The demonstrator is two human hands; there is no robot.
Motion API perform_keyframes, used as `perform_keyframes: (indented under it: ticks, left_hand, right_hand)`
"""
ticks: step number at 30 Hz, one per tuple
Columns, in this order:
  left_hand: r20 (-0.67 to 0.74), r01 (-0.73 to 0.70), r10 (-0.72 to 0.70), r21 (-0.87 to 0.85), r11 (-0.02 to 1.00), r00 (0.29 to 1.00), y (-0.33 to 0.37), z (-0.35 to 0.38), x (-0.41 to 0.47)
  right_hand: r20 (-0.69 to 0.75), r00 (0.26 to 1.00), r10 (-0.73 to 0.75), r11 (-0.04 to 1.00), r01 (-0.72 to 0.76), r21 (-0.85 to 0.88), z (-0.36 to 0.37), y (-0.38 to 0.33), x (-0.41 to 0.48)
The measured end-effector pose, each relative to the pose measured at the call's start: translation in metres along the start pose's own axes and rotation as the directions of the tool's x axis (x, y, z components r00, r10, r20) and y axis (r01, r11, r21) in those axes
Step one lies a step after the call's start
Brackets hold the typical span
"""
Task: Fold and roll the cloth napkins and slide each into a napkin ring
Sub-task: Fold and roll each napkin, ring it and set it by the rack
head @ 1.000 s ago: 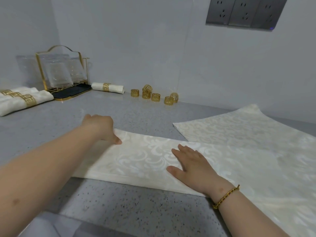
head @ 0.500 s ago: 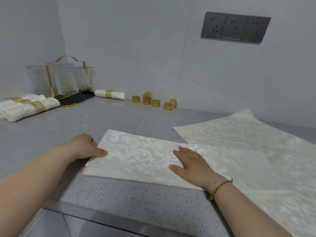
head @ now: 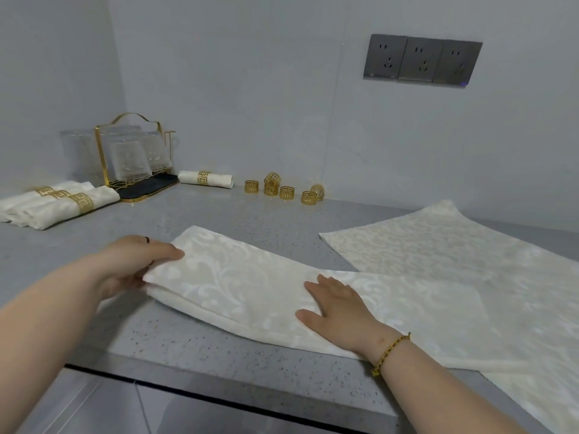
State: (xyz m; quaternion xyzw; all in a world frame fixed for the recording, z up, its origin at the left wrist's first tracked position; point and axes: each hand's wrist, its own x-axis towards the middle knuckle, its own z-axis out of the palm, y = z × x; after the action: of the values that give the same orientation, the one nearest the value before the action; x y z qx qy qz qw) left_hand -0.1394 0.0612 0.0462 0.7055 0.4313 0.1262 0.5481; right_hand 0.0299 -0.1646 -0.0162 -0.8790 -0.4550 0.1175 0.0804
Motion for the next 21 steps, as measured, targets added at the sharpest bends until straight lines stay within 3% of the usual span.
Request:
perform_keyframes:
  ticks: [4, 8, 10, 11, 13, 15, 17, 21]
  left_hand:
    - [-0.073, 0.003, 0.000, 0.034, 0.999, 0.997, 0.002, -0.023, -0.005]
    - [0.052, -0.050, 0.051, -0.025, 0.998, 0.997, 0.026, -0.029, -0.021]
    - [0.145, -0.118, 0.119, -0.016, 0.993, 0.982, 0.045, -0.021, -0.033]
    - [0.184, -0.154, 0.148, 0.017, 0.988, 0.972, 0.055, -0.017, -0.038]
    - [0.232, -0.218, 0.204, 0.035, 0.975, 0.951, 0.070, 0.000, -0.047]
    - [0.226, -0.264, 0.253, 0.020, 0.964, 0.941, 0.083, 0.025, -0.054]
    - [0.218, -0.330, 0.318, 0.018, 0.944, 0.923, 0.094, 0.053, -0.057]
    - [0.241, -0.461, 0.440, 0.037, 0.886, 0.865, 0.099, 0.114, -0.062]
  right_hand:
    - [0.014, 1.000, -0.021, 0.999, 0.021, -0.025, 0.006, -0.025, 0.011]
    - [0.051, 0.998, -0.028, 1.000, 0.028, -0.013, 0.003, -0.036, 0.019]
    - [0.022, 0.999, -0.050, 0.992, 0.047, 0.117, -0.005, -0.038, 0.019]
    - [-0.029, 0.998, -0.047, 0.961, 0.053, 0.271, -0.010, -0.040, 0.018]
    - [-0.183, 0.983, 0.009, 0.786, 0.106, 0.608, -0.028, -0.042, 0.013]
    - [-0.237, 0.967, 0.094, 0.522, 0.154, 0.839, -0.050, -0.041, 0.004]
    - [-0.215, 0.970, 0.116, 0.290, 0.174, 0.941, -0.067, -0.035, -0.007]
    - [-0.144, 0.988, 0.061, 0.072, 0.140, 0.988, -0.079, -0.015, -0.024]
